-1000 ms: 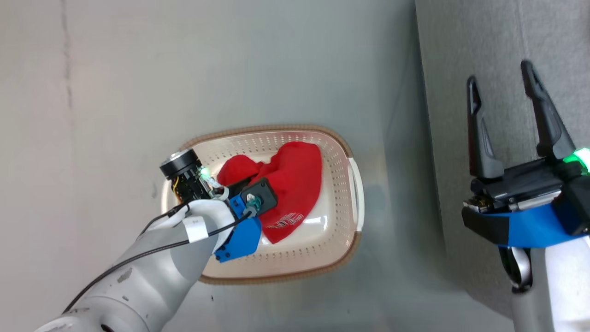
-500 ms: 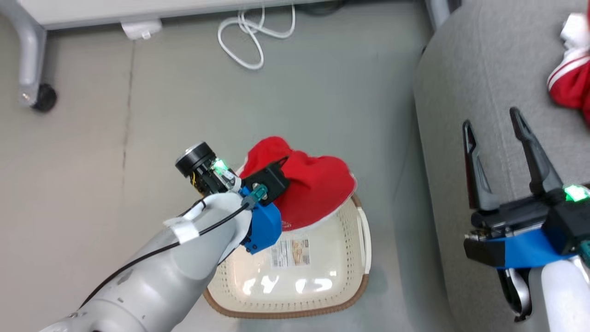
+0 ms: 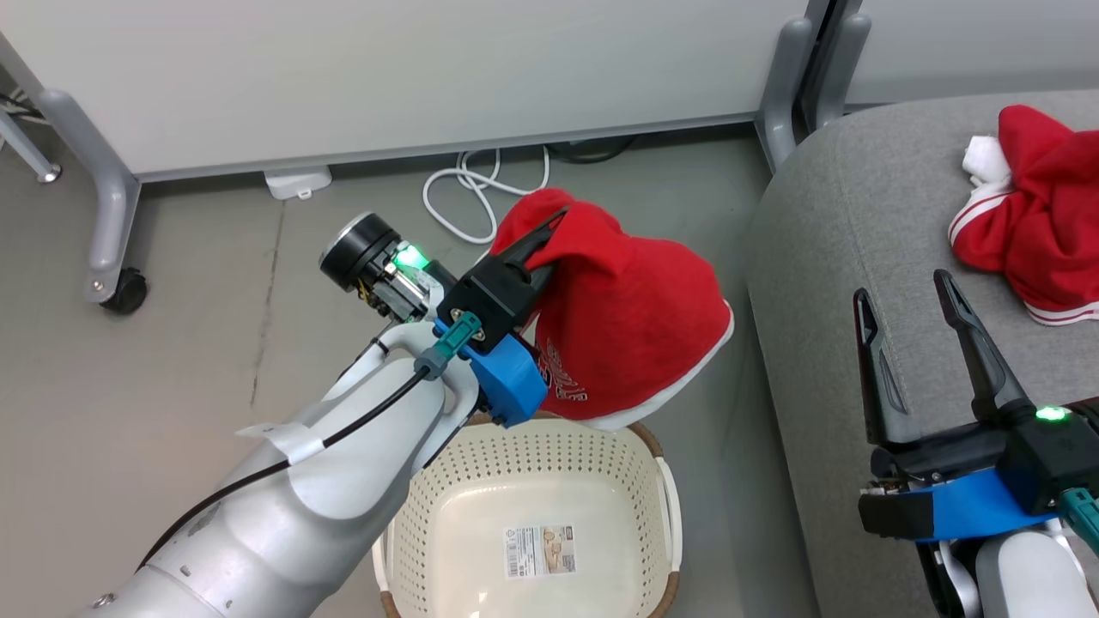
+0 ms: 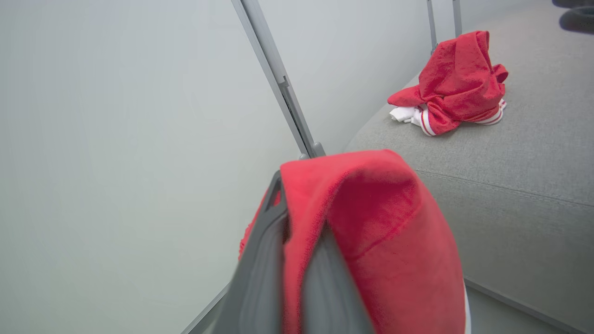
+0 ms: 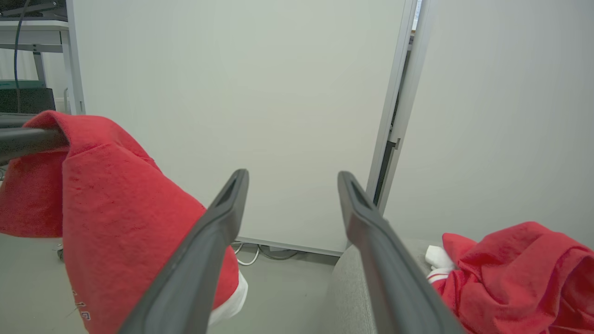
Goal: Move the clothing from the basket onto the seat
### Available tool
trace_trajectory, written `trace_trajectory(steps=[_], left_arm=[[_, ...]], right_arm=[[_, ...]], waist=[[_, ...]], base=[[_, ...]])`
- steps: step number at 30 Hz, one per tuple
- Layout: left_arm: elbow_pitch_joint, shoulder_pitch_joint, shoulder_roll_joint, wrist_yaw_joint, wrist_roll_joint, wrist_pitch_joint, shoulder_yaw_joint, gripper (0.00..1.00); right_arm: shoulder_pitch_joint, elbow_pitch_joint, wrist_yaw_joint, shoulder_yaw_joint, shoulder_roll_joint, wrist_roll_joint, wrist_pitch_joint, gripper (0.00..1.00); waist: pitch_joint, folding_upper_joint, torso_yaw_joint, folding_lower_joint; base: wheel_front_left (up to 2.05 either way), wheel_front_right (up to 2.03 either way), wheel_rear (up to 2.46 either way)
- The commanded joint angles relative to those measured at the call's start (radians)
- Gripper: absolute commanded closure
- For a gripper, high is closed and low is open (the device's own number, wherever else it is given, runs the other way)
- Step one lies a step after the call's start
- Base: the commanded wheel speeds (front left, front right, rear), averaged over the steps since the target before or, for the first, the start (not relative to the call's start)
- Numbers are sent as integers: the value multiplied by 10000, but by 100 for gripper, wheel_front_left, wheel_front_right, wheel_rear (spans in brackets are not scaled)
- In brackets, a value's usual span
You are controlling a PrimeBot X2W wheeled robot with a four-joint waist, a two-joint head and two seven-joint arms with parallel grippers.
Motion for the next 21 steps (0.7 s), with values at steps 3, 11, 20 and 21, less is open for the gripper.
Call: trace_trajectory(steps=[3, 11, 20, 21], left_arm=[[-517, 128, 143, 79, 147, -40, 330, 100], [-1537, 178, 219, 38, 456, -34, 723, 100], [-1844, 287, 161, 12, 594, -35, 713, 100], [-1833, 290, 153, 0, 595, -35, 704, 100]], right_arm=[[205, 19, 1, -3, 70, 104, -3, 0], [378, 40, 1, -16, 176, 191, -3, 0], [177, -511, 1, 593, 263, 245, -3, 0], [120, -608, 1, 785, 229, 244, -1, 0]], waist=[[-236, -1, -63, 2], [-664, -1, -77, 2], [-810, -1, -127, 2], [-809, -1, -130, 2]], base=[[0, 0, 0], [0, 0, 0], [0, 0, 0], [0, 0, 0]])
